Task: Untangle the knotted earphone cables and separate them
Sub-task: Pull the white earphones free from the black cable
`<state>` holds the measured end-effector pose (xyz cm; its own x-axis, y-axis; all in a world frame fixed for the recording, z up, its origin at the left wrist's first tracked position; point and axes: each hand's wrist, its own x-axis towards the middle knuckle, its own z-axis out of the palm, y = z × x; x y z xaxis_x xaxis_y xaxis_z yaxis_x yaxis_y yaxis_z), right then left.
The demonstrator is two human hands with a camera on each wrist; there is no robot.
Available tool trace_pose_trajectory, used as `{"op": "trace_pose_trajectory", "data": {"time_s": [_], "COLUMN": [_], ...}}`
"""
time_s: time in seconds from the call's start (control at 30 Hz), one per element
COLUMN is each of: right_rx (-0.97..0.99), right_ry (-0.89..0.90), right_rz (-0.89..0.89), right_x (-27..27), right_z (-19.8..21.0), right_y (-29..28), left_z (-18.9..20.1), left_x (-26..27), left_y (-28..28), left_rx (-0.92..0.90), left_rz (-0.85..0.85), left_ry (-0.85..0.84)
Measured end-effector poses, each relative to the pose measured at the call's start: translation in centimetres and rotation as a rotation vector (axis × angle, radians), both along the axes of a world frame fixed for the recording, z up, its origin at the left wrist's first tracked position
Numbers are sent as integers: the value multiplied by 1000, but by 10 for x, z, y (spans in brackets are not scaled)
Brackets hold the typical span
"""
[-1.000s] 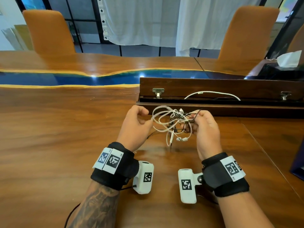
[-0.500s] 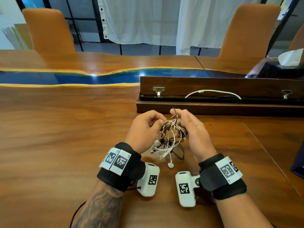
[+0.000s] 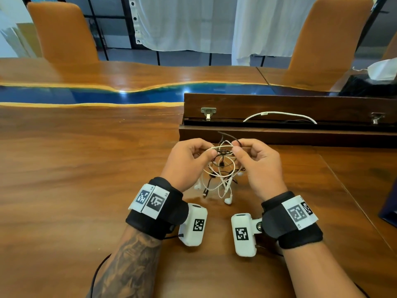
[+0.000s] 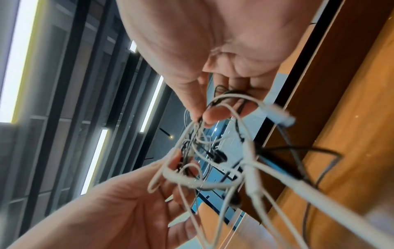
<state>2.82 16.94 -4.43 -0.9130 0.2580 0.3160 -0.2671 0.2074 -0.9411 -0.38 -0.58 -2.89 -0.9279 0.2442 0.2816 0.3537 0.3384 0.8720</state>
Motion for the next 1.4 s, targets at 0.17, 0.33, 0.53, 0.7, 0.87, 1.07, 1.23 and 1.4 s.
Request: {"op": "trace_pose_trajectory", "data": {"time_s": [0.17,0.33,0.53,0.7,0.87,1.07,1.23,1.4], "right_rx": [101,139,215,234,147,-114,-132,-177], "right_ry": [-19,-35,49,-12,28,64,152,61], "right_rz": [-106,-96,-19,139,-38,-115,-63,61], "right_x": [-3,-2,4,7,1,-1,1,3], "right_z": [-2,1,10,9,8,8,10,11], "right_y": [3,6,6,-1,4,-1,-7,-11], "left_z": [-1,-1,1,-1,2,-3,-2,7], "left_x": [-1,-3,2,4,0,-4,-2,0], "left_y": [0,2,5,9,2,-3,-2,2], "left_rx": [-23,94,166,172,144,-23,-91,181], "left_rz": [70,132,-4,-78,44,108,287,102], "left_ry": [23,10,-59,-69,-3,5,24,-261]}}
